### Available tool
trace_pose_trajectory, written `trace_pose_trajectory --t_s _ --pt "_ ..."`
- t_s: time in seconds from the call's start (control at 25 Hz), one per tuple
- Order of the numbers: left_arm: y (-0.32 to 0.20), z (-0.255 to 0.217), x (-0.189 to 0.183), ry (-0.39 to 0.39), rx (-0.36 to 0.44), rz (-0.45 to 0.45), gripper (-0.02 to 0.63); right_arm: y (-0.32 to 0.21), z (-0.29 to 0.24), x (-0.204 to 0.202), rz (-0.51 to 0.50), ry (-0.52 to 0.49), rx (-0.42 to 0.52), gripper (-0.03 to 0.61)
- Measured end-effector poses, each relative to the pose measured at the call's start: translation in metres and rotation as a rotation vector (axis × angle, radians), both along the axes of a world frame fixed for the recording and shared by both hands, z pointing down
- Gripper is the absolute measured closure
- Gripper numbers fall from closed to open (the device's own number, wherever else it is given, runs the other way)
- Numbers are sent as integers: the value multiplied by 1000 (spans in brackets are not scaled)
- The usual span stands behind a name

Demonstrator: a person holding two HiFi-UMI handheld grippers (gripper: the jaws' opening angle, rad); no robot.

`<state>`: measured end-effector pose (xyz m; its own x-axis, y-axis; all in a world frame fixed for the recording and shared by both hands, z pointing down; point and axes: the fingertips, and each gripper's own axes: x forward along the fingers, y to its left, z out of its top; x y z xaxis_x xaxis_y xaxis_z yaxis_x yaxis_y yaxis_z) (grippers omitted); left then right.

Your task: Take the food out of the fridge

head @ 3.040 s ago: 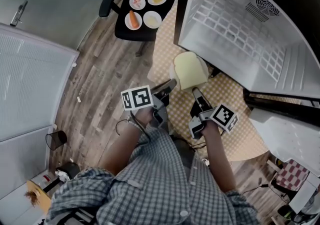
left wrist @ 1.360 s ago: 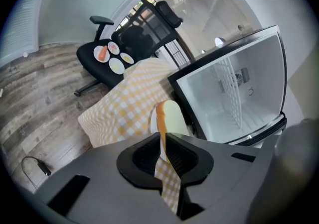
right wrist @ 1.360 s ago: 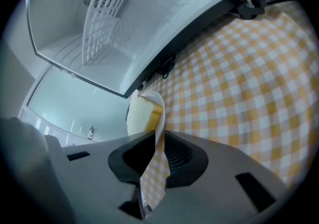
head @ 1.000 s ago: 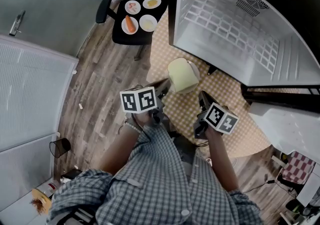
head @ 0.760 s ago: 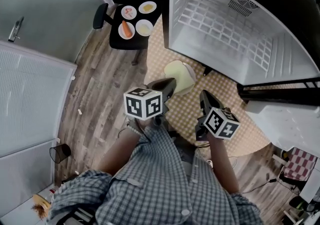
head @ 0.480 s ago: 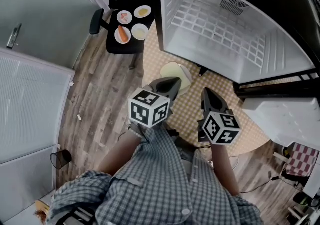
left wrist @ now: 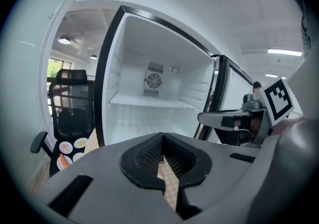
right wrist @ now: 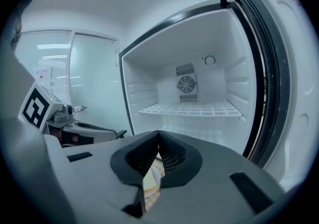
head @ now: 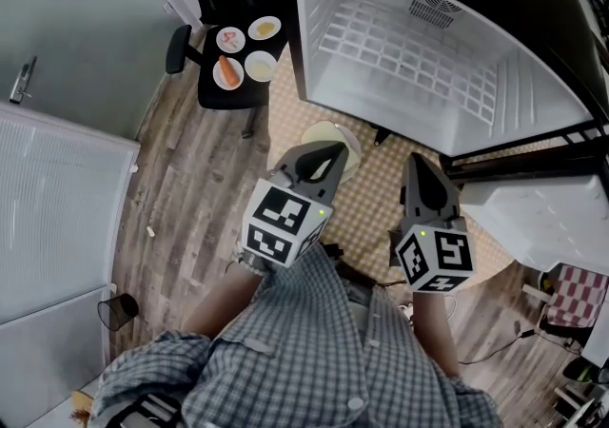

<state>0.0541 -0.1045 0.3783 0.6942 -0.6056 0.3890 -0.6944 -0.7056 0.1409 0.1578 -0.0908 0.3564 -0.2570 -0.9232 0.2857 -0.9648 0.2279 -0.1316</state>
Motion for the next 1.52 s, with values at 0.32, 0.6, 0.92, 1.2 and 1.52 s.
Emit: trace_pose_trajectory --t_s 0.32,0.6,0.92,1.2,1.52 --pt "-1 -27 8 17 51 32 609 5 -31 4 -3 1 67 569" --pt "1 -35 12 38 60 51 609 5 -45 -2 -26 14 98 569" --pt "3 -37 16 33 65 70 609 7 -42 2 -16 33 94 569" --pt "3 -37 18 37 60 67 609 8 -39 1 -20 31 82 569" --pt "4 -37 18 51 54 62 609 10 -37 3 -21 32 76 569"
